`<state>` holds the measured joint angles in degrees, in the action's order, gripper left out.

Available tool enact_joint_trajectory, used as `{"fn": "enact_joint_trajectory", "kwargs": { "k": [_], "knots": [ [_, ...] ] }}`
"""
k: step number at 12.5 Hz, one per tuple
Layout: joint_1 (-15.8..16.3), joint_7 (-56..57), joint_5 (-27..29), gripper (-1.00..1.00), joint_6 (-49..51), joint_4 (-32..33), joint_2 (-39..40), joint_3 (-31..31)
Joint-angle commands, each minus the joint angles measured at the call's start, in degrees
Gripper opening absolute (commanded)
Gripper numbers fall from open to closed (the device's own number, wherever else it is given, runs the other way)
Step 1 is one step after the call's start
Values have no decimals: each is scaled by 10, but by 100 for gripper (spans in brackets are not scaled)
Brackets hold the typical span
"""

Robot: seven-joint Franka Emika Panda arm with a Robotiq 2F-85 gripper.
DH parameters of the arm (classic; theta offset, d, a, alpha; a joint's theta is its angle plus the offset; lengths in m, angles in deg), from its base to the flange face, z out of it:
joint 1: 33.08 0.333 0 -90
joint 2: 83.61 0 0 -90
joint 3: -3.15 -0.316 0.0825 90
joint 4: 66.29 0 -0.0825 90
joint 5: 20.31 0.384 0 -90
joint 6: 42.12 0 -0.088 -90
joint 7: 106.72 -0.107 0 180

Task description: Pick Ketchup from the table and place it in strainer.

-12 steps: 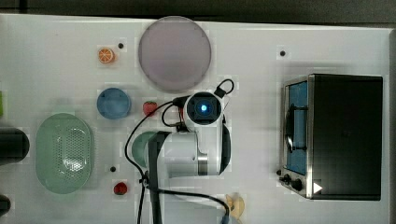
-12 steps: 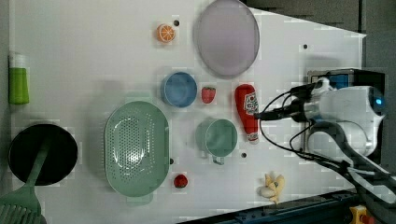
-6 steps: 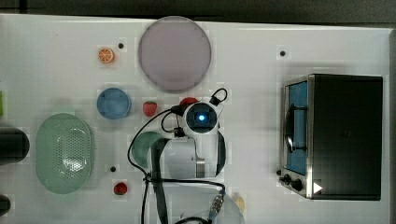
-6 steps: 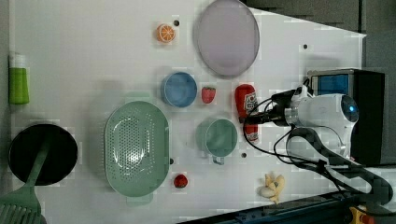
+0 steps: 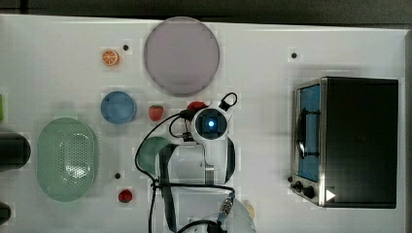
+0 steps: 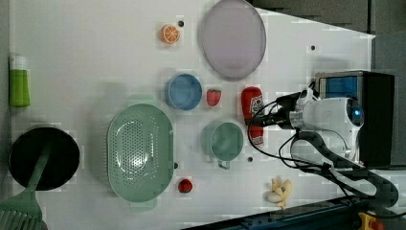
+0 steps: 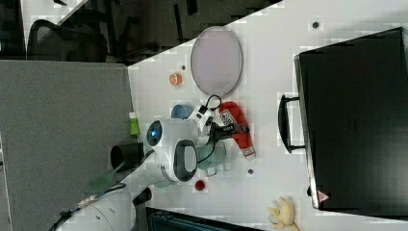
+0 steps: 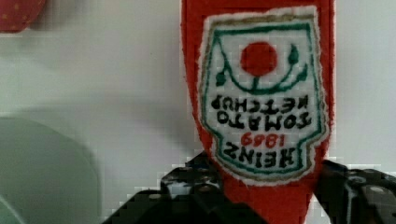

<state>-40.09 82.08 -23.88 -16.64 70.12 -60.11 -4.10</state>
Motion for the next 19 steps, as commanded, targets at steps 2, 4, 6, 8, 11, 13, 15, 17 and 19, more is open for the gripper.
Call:
{"fn": "enact_joint_trajectory", "kwargs": {
  "k": [2,4,6,8,11,13,15,17,19],
  "knots": [
    [-4,18,-2,18,-1,-8,-64,-3],
    [-5,18,-2,18,53,-15,-115,-2],
    [-5,18,-1,18,129,-27,-170,0],
    [-5,18,-1,18,199,-50,-221,4],
    [-2,18,1,18,327,-92,-277,-1],
    [1,1,9,18,393,-115,-302,-15],
    [7,-49,20,18,424,-135,-313,-36],
    [18,-96,37,18,428,-146,-313,-68],
    [27,-185,59,18,428,-151,-308,-108]
  ]
}}
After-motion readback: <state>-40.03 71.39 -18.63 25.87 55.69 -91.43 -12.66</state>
